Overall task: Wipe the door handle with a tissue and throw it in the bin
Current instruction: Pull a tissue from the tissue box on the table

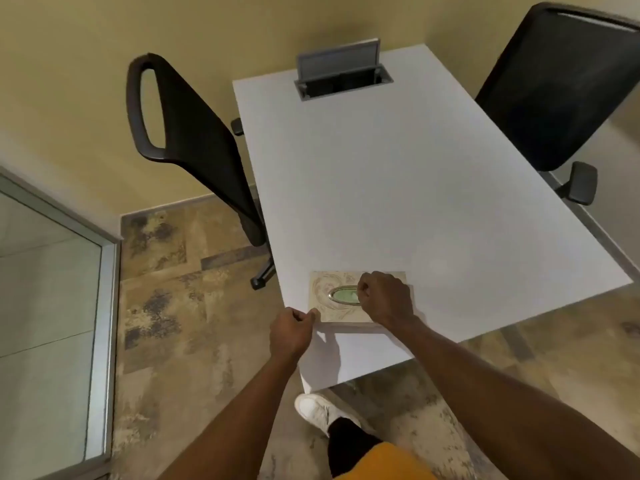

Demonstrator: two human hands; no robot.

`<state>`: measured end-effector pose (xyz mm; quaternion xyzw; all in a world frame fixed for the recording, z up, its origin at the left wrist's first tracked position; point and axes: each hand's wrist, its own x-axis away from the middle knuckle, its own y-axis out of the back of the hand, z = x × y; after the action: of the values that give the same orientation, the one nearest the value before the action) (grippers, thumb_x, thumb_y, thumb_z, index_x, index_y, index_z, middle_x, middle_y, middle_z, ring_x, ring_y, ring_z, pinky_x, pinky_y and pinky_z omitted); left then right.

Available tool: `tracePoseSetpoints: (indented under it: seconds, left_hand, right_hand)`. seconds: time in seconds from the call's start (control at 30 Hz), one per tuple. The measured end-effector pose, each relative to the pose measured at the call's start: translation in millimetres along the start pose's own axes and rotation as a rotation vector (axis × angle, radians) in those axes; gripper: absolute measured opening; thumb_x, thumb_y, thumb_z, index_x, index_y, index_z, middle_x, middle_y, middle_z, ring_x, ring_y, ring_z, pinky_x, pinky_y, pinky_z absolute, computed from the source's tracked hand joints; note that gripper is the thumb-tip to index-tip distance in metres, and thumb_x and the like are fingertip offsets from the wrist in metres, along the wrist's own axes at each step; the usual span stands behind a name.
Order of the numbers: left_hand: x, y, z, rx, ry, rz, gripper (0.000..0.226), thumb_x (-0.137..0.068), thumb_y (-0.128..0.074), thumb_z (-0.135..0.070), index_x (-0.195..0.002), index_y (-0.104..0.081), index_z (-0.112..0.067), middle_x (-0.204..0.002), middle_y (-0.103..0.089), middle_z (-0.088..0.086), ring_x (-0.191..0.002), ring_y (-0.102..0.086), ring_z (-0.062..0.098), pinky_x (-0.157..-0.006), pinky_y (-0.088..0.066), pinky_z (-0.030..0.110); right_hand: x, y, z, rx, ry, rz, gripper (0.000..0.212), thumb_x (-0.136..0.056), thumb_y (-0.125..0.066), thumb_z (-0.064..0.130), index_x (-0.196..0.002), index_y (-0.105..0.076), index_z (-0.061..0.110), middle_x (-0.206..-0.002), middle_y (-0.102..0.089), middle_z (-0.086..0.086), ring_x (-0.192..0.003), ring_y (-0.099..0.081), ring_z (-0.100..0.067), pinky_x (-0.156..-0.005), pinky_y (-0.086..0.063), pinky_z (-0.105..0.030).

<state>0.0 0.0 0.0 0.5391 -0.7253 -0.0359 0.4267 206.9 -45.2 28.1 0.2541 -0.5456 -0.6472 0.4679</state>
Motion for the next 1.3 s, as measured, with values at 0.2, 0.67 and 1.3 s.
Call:
tracePoseSetpoints:
  seconds: [0.2,0.67,1.3]
  left_hand:
    - [-10,-16,8,-0.042,0.041,-0.021,0.048,-0.097,-0.077,-0.058,-0.092,-0.07,-0.011,-0.091,-0.079,0.011,-0.087,-0.077,0.032,-0.085,-0.064,0.05]
    - [-14,-16,7,-0.397,-0.023,-0.051,0.054,-0.098,-0.067,-0.071,-0.103,-0.07,-0.017,-0.106,-0.078,0.008,-0.103,-0.075,0.034,-0.081,-0.054,0.04]
    - [-11,-12,-3,-0.408,-0.012,-0.075,0.046,-0.094,-0.072,-0.07,-0.092,-0.06,-0.027,-0.091,-0.068,-0.002,-0.088,-0.068,0.026,-0.077,-0.052,0.037]
  right_hand:
    - [-4,-8,-6,0.076,0.05,0.047,0.017,-0.099,-0.062,0.027,-0.098,-0.078,0.02,-0.101,-0.076,-0.003,-0.093,-0.073,-0.03,-0.072,-0.055,-0.036]
    - [-16,-15,5,0.315,0.188,0.084,0.021,-0.1,-0.061,0.018,-0.109,-0.079,0.012,-0.108,-0.077,-0.008,-0.11,-0.067,-0.03,-0.079,-0.058,-0.039]
    - [-2,10,-19,-0.362,0.008,0.11,0.008,-0.091,-0.072,0.018,-0.083,-0.073,0.015,-0.085,-0.07,0.009,-0.081,-0.06,-0.009,-0.068,-0.044,-0.031]
